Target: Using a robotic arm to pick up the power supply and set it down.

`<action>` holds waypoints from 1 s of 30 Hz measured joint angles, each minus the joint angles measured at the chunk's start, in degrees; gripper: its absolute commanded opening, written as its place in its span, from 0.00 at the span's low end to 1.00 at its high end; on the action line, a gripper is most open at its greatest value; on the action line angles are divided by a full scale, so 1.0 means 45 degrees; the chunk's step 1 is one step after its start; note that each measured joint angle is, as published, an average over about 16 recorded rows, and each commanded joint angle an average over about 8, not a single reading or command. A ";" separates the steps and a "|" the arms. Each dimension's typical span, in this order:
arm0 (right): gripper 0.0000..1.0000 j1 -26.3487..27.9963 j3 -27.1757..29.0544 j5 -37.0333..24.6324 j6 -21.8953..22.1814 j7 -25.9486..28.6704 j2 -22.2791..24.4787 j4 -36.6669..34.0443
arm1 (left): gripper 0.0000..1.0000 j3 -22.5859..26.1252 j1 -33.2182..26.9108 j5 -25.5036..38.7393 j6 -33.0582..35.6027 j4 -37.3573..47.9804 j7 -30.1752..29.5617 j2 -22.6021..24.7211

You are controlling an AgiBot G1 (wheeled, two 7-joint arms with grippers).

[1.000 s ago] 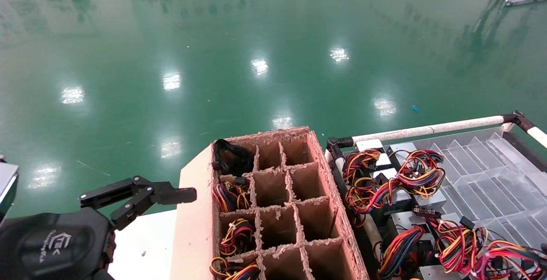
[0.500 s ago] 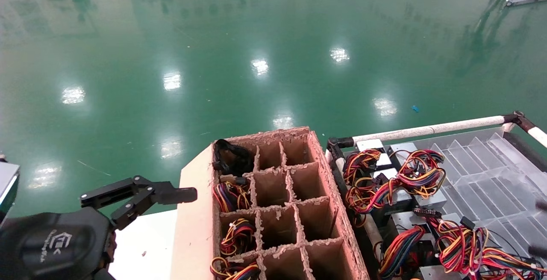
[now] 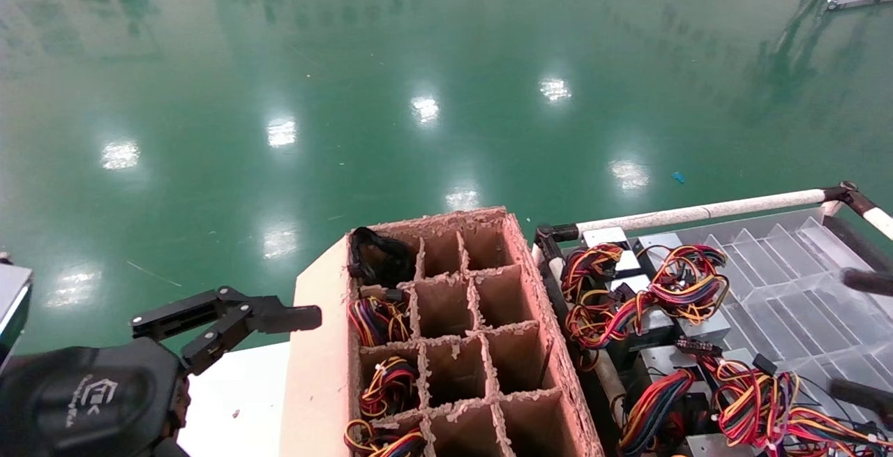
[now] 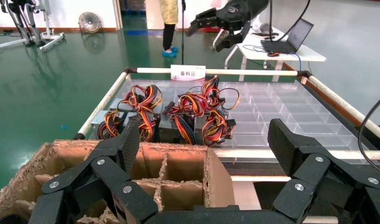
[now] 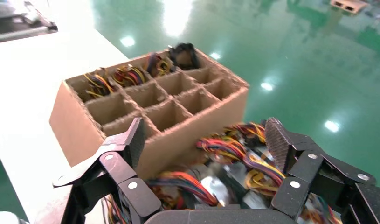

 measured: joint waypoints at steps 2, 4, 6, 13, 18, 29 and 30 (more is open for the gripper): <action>1.00 -0.0142 0.0283 -0.0120 0.0041 0.0236 -0.0211 0.0248 | 1.00 0.0001 0.0000 0.0000 0.0000 0.0001 0.0000 0.0000; 1.00 -0.0285 0.0569 -0.0241 0.0082 0.0474 -0.0424 0.0497 | 1.00 0.0001 -0.0001 -0.0001 0.0000 0.0001 0.0001 0.0000; 1.00 -0.0426 0.0851 -0.0360 0.0123 0.0709 -0.0635 0.0745 | 1.00 0.0002 -0.0001 -0.0001 0.0000 0.0001 0.0001 0.0000; 1.00 -0.0921 0.1840 -0.0779 0.0265 0.1533 -0.1373 0.1610 | 1.00 0.0004 -0.0002 -0.0002 0.0000 0.0002 0.0002 -0.0001; 1.00 -0.1276 0.2549 -0.1079 0.0367 0.2124 -0.1901 0.2230 | 1.00 0.0005 -0.0002 -0.0003 -0.0001 0.0002 0.0003 -0.0001; 1.00 -0.1987 0.3968 -0.1679 0.0571 0.3306 -0.2960 0.3472 | 1.00 0.0008 -0.0003 -0.0005 -0.0002 0.0002 0.0004 -0.0002; 1.00 -0.2023 0.4041 -0.1710 0.0582 0.3367 -0.3014 0.3535 | 1.00 0.0008 -0.0003 -0.0005 -0.0002 0.0002 0.0004 -0.0002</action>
